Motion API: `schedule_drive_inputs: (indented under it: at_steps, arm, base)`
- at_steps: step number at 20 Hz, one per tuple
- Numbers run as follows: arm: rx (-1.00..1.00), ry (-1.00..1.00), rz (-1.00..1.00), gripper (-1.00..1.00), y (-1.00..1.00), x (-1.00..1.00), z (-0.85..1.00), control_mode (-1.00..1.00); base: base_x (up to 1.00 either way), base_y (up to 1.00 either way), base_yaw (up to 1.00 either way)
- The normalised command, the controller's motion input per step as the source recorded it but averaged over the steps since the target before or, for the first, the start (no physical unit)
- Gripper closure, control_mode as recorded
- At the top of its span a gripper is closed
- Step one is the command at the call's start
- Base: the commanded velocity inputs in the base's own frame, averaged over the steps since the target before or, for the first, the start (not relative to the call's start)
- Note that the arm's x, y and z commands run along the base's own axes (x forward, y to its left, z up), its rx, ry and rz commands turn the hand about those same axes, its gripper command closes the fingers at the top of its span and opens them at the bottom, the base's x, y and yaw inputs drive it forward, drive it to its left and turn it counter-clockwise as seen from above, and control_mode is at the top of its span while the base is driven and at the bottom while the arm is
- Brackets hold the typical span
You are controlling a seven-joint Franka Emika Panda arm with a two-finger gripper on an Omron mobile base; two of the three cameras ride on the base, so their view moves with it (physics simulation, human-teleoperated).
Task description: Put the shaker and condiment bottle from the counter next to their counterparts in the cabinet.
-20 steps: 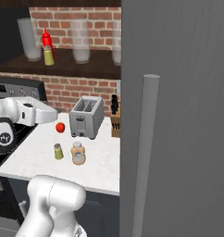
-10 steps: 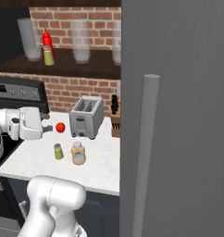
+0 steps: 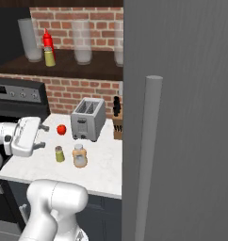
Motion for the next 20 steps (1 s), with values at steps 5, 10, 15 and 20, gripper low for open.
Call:
schedule_drive_inputs:
  at_steps: [5,10,15,20]
  arm:
    - [0.00,-0.24,-0.16,-1.00,0.16,0.00,-0.15,-1.00]
    - [0.00,-0.15,-0.20,-1.00,0.00,0.00,-0.32,-1.00]
    - [0.00,-0.08,-0.20,-1.00,0.00,0.00,-0.42,-1.00]
    - [0.00,-0.06,-0.13,-1.00,0.00,0.06,-0.39,-1.00]
  base:
    - [0.00,0.00,0.00]
    - [0.00,0.00,0.00]
    - [0.00,0.00,0.00]
    - [0.00,0.00,0.00]
